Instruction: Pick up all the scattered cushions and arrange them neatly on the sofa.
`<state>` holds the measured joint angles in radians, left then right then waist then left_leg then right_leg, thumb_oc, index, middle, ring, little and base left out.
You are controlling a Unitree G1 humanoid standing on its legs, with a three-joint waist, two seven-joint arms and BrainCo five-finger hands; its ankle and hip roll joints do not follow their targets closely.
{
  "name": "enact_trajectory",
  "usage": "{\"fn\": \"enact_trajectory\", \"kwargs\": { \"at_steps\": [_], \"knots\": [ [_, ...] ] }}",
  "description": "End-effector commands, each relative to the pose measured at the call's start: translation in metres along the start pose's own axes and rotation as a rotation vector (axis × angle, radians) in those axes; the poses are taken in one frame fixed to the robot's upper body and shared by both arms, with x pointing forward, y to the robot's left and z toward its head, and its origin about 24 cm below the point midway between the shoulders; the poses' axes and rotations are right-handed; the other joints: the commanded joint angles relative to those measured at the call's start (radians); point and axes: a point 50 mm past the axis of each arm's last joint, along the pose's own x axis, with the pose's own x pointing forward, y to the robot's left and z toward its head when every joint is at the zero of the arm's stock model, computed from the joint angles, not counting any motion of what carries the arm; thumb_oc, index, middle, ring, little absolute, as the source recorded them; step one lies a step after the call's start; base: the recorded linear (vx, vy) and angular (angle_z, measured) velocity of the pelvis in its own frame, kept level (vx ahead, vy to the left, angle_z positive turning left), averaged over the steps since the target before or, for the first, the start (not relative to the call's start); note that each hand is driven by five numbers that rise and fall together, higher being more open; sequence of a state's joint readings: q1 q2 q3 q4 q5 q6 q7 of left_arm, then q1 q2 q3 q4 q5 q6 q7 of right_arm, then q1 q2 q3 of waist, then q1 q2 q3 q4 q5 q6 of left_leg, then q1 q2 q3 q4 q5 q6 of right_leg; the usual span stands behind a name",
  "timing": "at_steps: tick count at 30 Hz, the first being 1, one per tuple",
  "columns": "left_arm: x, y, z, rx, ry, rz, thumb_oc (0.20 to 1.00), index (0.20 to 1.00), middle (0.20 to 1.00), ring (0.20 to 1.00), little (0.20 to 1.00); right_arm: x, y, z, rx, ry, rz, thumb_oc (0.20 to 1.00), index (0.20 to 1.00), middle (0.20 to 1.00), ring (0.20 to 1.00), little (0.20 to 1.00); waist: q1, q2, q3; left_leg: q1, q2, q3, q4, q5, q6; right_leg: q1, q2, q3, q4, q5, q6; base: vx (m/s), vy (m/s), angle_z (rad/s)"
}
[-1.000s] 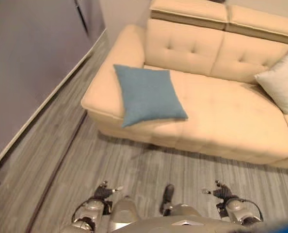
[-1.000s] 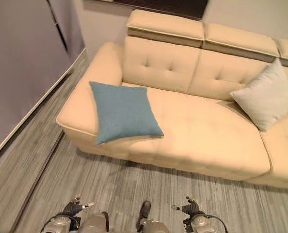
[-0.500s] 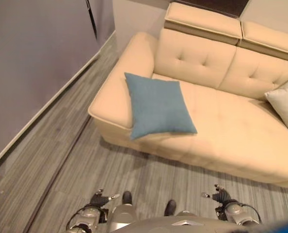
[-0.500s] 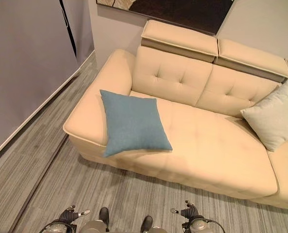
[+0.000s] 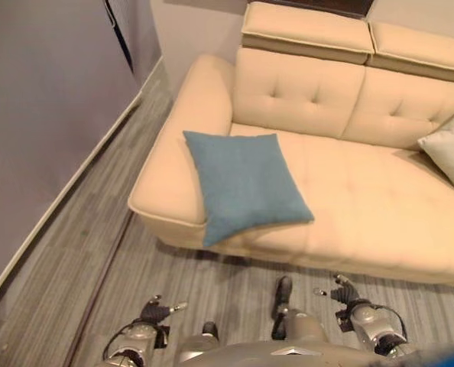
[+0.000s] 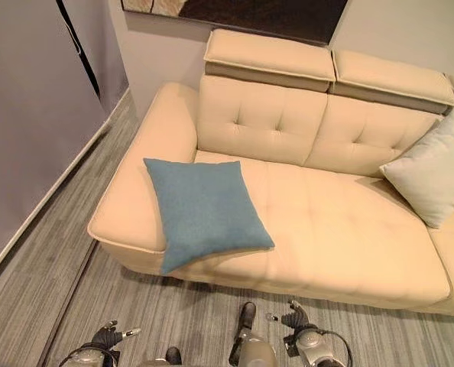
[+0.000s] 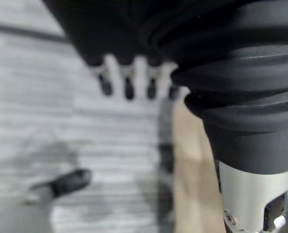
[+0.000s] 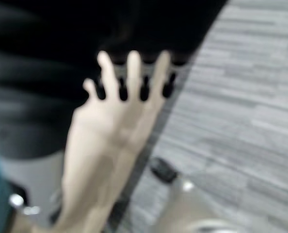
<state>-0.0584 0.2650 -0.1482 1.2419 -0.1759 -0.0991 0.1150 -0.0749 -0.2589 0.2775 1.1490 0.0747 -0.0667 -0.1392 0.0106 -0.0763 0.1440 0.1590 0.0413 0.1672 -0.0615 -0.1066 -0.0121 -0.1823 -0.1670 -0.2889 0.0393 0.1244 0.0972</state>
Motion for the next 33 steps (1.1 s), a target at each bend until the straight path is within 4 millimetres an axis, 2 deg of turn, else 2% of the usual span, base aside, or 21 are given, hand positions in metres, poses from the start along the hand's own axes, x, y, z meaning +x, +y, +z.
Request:
{"fn": "enact_trajectory", "kwargs": {
  "at_steps": [1, 2, 3, 4, 6, 9, 10, 11, 12, 14, 16, 17, 19, 20, 21, 22, 24, 27, 28, 33],
  "knots": [
    [0.003, 0.004, 0.015, 0.026, -0.041, 0.009, 1.0, 1.0, 1.0, 1.0, 1.0, 0.004, -0.018, 0.021, 0.024, -0.081, -0.049, 1.0, 1.0, 1.0, 1.0, 1.0, 0.001, -0.029, 0.013, -0.118, -0.03, -0.037, 0.214, -0.069, -0.044, 0.082, 0.009, -0.014, -0.014, -0.079, 0.061, 0.2, -0.168, 0.56],
    [0.004, 0.002, 0.019, 0.029, -0.055, 0.003, 1.0, 1.0, 1.0, 1.0, 1.0, 0.004, -0.019, 0.021, 0.033, -0.081, -0.052, 1.0, 1.0, 1.0, 1.0, 1.0, -0.003, -0.036, 0.016, -0.16, -0.011, -0.028, 0.288, -0.047, -0.058, 0.094, 0.01, -0.022, -0.021, -0.085, 0.051, 0.09, -0.105, 0.34],
    [0.004, 0.002, 0.019, 0.029, -0.055, 0.003, 1.0, 1.0, 1.0, 1.0, 1.0, 0.004, -0.019, 0.021, 0.033, -0.081, -0.052, 1.0, 1.0, 1.0, 1.0, 1.0, -0.003, -0.036, 0.015, -0.161, -0.011, -0.029, 0.288, -0.047, -0.058, 0.094, 0.009, -0.022, -0.021, -0.085, 0.051, 0.02, -0.148, 0.41],
    [0.005, 0.0, 0.029, 0.027, -0.085, -0.001, 1.0, 1.0, 1.0, 1.0, 1.0, 0.005, -0.024, 0.025, 0.042, -0.093, -0.07, 1.0, 1.0, 1.0, 1.0, 1.0, 0.007, -0.041, 0.041, -0.246, 0.031, -0.018, 0.451, 0.0, -0.081, 0.129, 0.022, -0.04, -0.035, -0.1, 0.022, 0.03, -0.151, 0.48],
    [0.006, 0.001, 0.036, 0.003, -0.107, 0.012, 1.0, 1.0, 1.0, 1.0, 1.0, 0.006, -0.026, 0.028, 0.057, -0.101, -0.081, 1.0, 1.0, 1.0, 1.0, 1.0, 0.021, -0.053, 0.053, -0.308, 0.05, -0.021, 0.526, 0.018, -0.08, 0.154, 0.036, -0.048, -0.052, -0.117, 0.003, 0.06, -0.144, 0.35],
    [0.006, 0.005, 0.043, -0.044, -0.138, 0.034, 1.0, 1.0, 1.0, 1.0, 1.0, 0.006, -0.032, 0.03, 0.073, -0.112, -0.109, 1.0, 1.0, 1.0, 1.0, 1.0, 0.034, -0.064, 0.047, -0.328, 0.08, -0.002, 0.412, -0.002, -0.068, 0.177, 0.038, -0.069, -0.068, -0.142, 0.009, 0.13, -0.006, 0.12],
    [0.006, 0.008, 0.045, -0.054, -0.151, 0.047, 1.0, 1.0, 1.0, 1.0, 1.0, 0.005, -0.034, 0.033, 0.081, -0.127, -0.118, 1.0, 1.0, 1.0, 1.0, 1.0, 0.037, -0.063, 0.044, -0.317, 0.087, 0.0, 0.342, 0.015, -0.07, 0.185, 0.04, -0.071, -0.071, -0.147, 0.016, 0.11, 0.04, 0.26],
    [0.006, 0.008, 0.045, -0.054, -0.151, 0.047, 1.0, 1.0, 1.0, 1.0, 1.0, 0.005, -0.034, 0.033, 0.081, -0.127, -0.118, 1.0, 1.0, 1.0, 1.0, 1.0, 0.037, -0.063, 0.044, -0.317, 0.087, 0.0, 0.342, 0.015, -0.07, 0.185, 0.04, -0.071, -0.071, -0.147, 0.016, 0.18, 0.111, 0.18],
    [0.005, 0.013, 0.048, -0.113, -0.174, 0.067, 1.0, 1.0, 1.0, 1.0, 1.0, 0.004, -0.04, 0.039, 0.093, -0.163, -0.139, 1.0, 1.0, 1.0, 1.0, 1.0, 0.048, -0.051, 0.035, -0.3, 0.099, -0.01, 0.204, 0.061, -0.078, 0.195, 0.049, -0.071, -0.065, -0.161, 0.021, 0.15, 0.118, 0.06],
    [0.004, 0.017, 0.054, -0.153, -0.21, 0.092, 1.0, 1.0, 1.0, 1.0, 1.0, 0.004, -0.045, 0.043, 0.097, -0.184, -0.163, 1.0, 1.0, 1.0, 1.0, 1.0, 0.048, -0.044, 0.032, -0.286, 0.082, -0.041, 0.169, 0.076, -0.083, 0.197, 0.048, -0.067, -0.053, -0.165, 0.026, 0.16, 0.155, -0.11],
    [0.003, 0.018, 0.059, -0.177, -0.235, 0.099, 1.0, 1.0, 1.0, 1.0, 1.0, 0.003, -0.048, 0.048, 0.108, -0.21, -0.181, 1.0, 1.0, 1.0, 1.0, 1.0, 0.047, -0.043, 0.032, -0.28, 0.077, -0.044, 0.167, 0.083, -0.084, 0.196, 0.045, -0.067, -0.044, -0.168, 0.028, 0.09, 0.116, -0.24],
    [0.0, 0.022, 0.072, -0.192, -0.306, 0.115, 1.0, 1.0, 1.0, 1.0, 1.0, 0.001, -0.055, 0.062, 0.118, -0.275, -0.207, 1.0, 1.0, 1.0, 1.0, 1.0, 0.05, -0.05, 0.024, -0.264, 0.057, -0.039, 0.141, 0.076, -0.074, 0.188, 0.034, -0.058, -0.036, -0.16, 0.035, 0.1, 0.118, -0.13],
    [-0.002, 0.024, 0.078, -0.207, -0.342, 0.117, 1.0, 1.0, 1.0, 1.0, 1.0, 0.0, -0.057, 0.067, 0.123, -0.295, -0.217, 1.0, 1.0, 1.0, 1.0, 1.0, 0.053, -0.051, 0.023, -0.261, 0.051, -0.033, 0.136, 0.076, -0.07, 0.182, 0.028, -0.055, -0.031, -0.159, 0.039, 0.07, 0.105, 0.01],
    [-0.007, 0.029, 0.094, -0.244, -0.419, 0.125, 1.0, 1.0, 1.0, 1.0, 1.0, -0.001, -0.064, 0.078, 0.147, -0.337, -0.243, 1.0, 1.0, 1.0, 1.0, 1.0, 0.06, -0.056, 0.029, -0.26, 0.042, -0.025, 0.134, 0.07, -0.062, 0.172, 0.018, -0.051, -0.023, -0.155, 0.047, 0.01, 0.075, 0.02],
    [-0.01, 0.031, 0.104, -0.265, -0.465, 0.13, 1.0, 1.0, 1.0, 1.0, 1.0, -0.002, -0.067, 0.086, 0.159, -0.364, -0.257, 1.0, 1.0, 1.0, 1.0, 1.0, 0.064, -0.055, 0.037, -0.261, 0.039, -0.023, 0.135, 0.065, -0.059, 0.165, 0.014, -0.048, -0.017, -0.155, 0.05, 0.01, 0.075, 0.0],
    [-0.01, 0.032, 0.104, -0.265, -0.466, 0.13, 1.0, 1.0, 1.0, 1.0, 1.0, -0.002, -0.067, 0.086, 0.16, -0.364, -0.257, 1.0, 1.0, 1.0, 1.0, 1.0, 0.063, -0.056, 0.034, -0.264, 0.038, -0.023, 0.134, 0.067, -0.058, 0.162, 0.013, -0.049, -0.018, -0.153, 0.05, -0.02, 0.056, -0.03],
    [-0.021, 0.032, 0.13, -0.319, -0.591, 0.104, 1.0, 1.0, 1.0, 1.0, 1.0, -0.005, -0.077, 0.104, 0.196, -0.422, -0.29, 1.0, 1.0, 1.0, 1.0, 1.0, 0.068, -0.054, 0.05, -0.275, 0.032, -0.014, 0.136, 0.06, -0.052, 0.143, 0.003, -0.044, -0.014, -0.146, 0.056, -0.03, 0.058, -0.04],
    [-0.032, 0.026, 0.15, -0.381, -0.686, 0.055, 1.0, 1.0, 1.0, 1.0, 1.0, -0.01, -0.082, 0.122, 0.216, -0.49, -0.306, 1.0, 1.0, 1.0, 1.0, 1.0, 0.066, -0.052, 0.062, -0.286, 0.028, -0.005, 0.132, 0.059, -0.051, 0.128, -0.002, -0.044, -0.018, -0.139, 0.059, -0.02, 0.023, -0.04],
    [-0.032, 0.026, 0.15, -0.381, -0.686, 0.055, 1.0, 1.0, 1.0, 1.0, 1.0, -0.01, -0.082, 0.122, 0.216, -0.49, -0.306, 1.0, 1.0, 1.0, 1.0, 1.0, 0.066, -0.052, 0.062, -0.286, 0.028, -0.005, 0.132, 0.059, -0.051, 0.127, -0.002, -0.044, -0.018, -0.139, 0.059, -0.03, 0.014, -0.11],
    [-0.054, 0.002, 0.198, -0.468, -0.85, -0.082, 1.0, 1.0, 1.0, 1.0, 1.0, -0.018, -0.085, 0.163, 0.352, -0.614, -0.291, 1.0, 1.0, 1.0, 1.0, 1.0, 0.047, -0.037, 0.114, -0.356, 0.028, 0.004, 0.127, 0.074, -0.055, 0.039, -0.011, -0.036, -0.011, -0.117, 0.058, -0.12, -0.013, -0.13]
  ]
}}
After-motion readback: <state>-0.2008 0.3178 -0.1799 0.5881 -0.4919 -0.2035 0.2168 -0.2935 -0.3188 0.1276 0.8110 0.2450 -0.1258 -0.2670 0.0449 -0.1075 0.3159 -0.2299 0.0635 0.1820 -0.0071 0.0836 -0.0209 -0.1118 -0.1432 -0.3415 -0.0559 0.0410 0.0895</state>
